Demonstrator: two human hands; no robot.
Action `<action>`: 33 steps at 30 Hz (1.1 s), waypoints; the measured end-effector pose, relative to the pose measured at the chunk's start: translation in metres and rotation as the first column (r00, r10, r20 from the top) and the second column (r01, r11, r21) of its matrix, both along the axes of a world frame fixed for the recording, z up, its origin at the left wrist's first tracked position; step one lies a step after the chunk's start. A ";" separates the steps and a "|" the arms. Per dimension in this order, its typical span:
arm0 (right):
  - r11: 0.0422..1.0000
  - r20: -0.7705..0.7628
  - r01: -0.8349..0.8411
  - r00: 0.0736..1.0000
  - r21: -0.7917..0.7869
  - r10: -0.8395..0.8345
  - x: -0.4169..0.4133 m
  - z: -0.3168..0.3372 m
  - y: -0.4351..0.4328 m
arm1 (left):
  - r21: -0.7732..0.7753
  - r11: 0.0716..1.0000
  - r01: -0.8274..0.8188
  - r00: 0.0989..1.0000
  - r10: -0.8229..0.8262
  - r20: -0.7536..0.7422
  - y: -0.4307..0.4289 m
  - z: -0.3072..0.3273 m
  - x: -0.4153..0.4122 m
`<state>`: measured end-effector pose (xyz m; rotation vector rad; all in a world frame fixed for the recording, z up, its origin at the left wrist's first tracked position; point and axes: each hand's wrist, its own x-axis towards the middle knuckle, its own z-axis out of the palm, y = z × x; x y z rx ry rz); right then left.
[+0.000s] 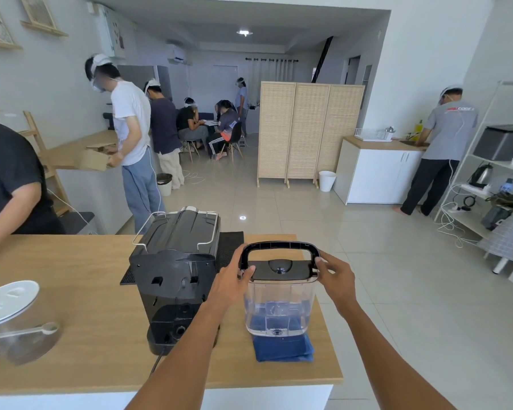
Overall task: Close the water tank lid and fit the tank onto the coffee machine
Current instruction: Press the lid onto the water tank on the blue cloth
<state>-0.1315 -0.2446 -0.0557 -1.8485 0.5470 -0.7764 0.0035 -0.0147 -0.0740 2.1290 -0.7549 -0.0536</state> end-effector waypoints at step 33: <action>0.832 -0.507 -0.542 0.686 0.121 0.521 0.014 0.082 -0.047 | 0.065 0.980 0.190 0.981 -0.187 -0.061 0.004 0.068 0.015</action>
